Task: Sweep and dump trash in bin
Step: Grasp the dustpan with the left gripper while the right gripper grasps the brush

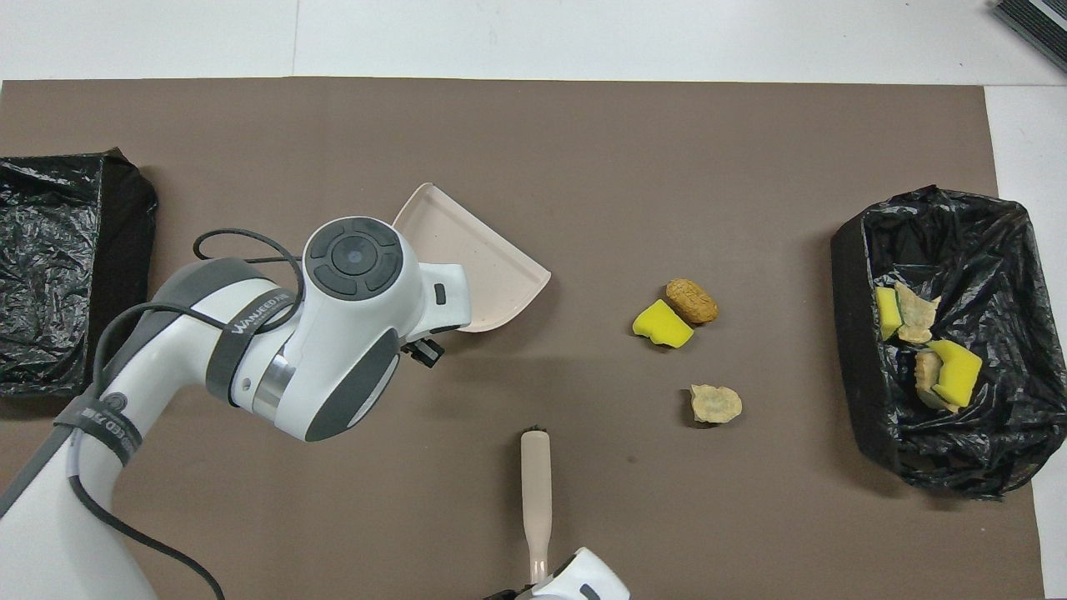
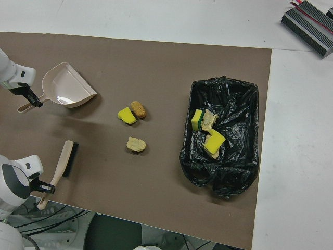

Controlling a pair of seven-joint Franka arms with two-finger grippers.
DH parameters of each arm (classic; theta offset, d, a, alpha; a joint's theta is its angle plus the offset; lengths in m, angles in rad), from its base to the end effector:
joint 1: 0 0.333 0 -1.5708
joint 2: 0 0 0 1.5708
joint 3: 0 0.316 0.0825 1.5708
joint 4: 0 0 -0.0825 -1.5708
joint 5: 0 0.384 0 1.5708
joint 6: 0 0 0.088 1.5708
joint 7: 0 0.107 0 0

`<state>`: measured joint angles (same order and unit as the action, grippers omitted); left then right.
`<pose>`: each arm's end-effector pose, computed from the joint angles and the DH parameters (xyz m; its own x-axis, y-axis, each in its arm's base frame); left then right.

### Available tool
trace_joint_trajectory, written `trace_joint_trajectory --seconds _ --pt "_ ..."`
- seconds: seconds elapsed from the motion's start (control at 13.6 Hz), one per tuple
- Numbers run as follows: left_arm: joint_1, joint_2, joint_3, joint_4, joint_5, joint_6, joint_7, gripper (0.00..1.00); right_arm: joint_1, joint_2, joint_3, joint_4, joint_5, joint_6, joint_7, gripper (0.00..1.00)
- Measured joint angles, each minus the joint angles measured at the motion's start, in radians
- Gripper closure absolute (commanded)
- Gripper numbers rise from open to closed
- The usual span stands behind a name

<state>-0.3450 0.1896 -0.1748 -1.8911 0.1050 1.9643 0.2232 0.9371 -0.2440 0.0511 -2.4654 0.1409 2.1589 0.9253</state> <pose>0.5182 -0.2842 0.3976 0.7016 -0.7017 -0.1240 -0.7097 -0.7038 -0.0323 0.2378 0.3710 0.3805 0.9927 -0.0203 -0.1193 -0.0213 -0.9997 -0.0070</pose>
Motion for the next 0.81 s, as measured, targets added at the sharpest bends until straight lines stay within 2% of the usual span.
trace_joint_trajectory --seconds 0.15,0.29,0.59,0.81 --pt "0.039 0.001 0.002 -0.003 0.0 -0.002 0.185 1.0 -0.108 -0.063 -0.006 0.021 -0.005 -0.098 -0.121 1.0" --pt "0.047 0.001 0.001 -0.005 0.012 -0.002 0.315 1.0 -0.222 -0.072 -0.008 0.063 -0.049 -0.18 -0.241 1.0" --pt "0.036 0.002 -0.012 -0.007 0.092 0.0 0.58 1.0 -0.425 0.024 -0.011 0.134 -0.172 -0.195 -0.365 1.0" --pt "0.008 0.008 -0.019 -0.012 0.112 0.002 0.685 1.0 -0.541 0.106 -0.012 0.201 -0.252 -0.161 -0.463 1.0"
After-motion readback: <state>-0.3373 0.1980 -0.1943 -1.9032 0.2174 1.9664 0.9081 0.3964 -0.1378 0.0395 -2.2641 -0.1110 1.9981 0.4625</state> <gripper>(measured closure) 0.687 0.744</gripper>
